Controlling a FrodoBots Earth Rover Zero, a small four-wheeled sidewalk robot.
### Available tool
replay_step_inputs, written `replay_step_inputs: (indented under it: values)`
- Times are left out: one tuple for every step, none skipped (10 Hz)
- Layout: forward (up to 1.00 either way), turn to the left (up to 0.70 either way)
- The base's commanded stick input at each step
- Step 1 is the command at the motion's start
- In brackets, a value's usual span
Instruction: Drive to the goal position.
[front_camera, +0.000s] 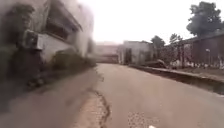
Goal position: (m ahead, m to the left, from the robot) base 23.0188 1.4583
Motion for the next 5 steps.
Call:
replay_step_inputs:
  values:
    - [1.00, 0.00]
    - [1.00, 0.00]
    - [1.00, 0.00]
    - [1.00, 0.00]
    - [1.00, 0.00]
